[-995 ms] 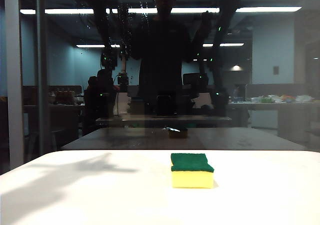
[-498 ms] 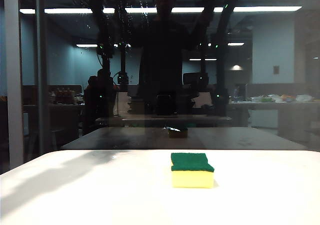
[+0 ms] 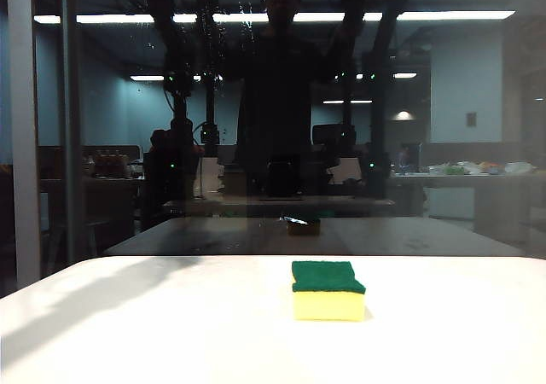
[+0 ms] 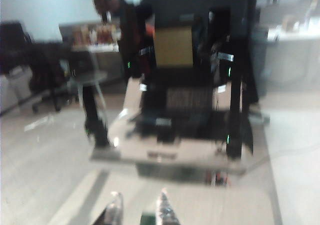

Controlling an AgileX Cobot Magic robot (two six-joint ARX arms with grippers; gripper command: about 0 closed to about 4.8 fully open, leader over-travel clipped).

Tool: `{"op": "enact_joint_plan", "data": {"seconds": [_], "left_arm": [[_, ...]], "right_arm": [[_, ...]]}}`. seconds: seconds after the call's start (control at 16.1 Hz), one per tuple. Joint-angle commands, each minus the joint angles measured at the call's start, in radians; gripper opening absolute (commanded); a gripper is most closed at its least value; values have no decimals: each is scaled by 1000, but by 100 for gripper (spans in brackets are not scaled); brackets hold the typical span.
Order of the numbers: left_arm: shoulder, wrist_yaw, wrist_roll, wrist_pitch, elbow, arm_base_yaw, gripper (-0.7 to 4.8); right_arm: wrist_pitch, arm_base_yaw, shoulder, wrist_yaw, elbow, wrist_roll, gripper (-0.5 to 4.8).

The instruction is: Reach upward to find where there is water on the glass, pick up the sponge from the table, dry the water, and finally place the sponge back on the table.

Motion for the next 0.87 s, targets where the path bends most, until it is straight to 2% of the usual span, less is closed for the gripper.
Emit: {"op": "enact_joint_plan", "data": {"seconds": [0.06, 0.37, 0.56, 0.68, 0.87], "left_arm": [[-21, 11, 1, 48, 37, 0, -2], [-39, 33, 1, 38, 72, 0, -5], [-39, 99, 1, 8, 71, 0, -5], [-39, 192, 1, -6, 71, 0, -5], [-41, 322, 0, -5, 71, 0, -5]], "right_arm": [[39, 0, -21, 0, 16, 2, 19], [50, 0, -43, -1, 16, 2, 4], [44, 0, -50, -16, 16, 2, -2], [42, 0, -51, -106, 16, 2, -2], [42, 0, -54, -185, 16, 3, -2]]}}
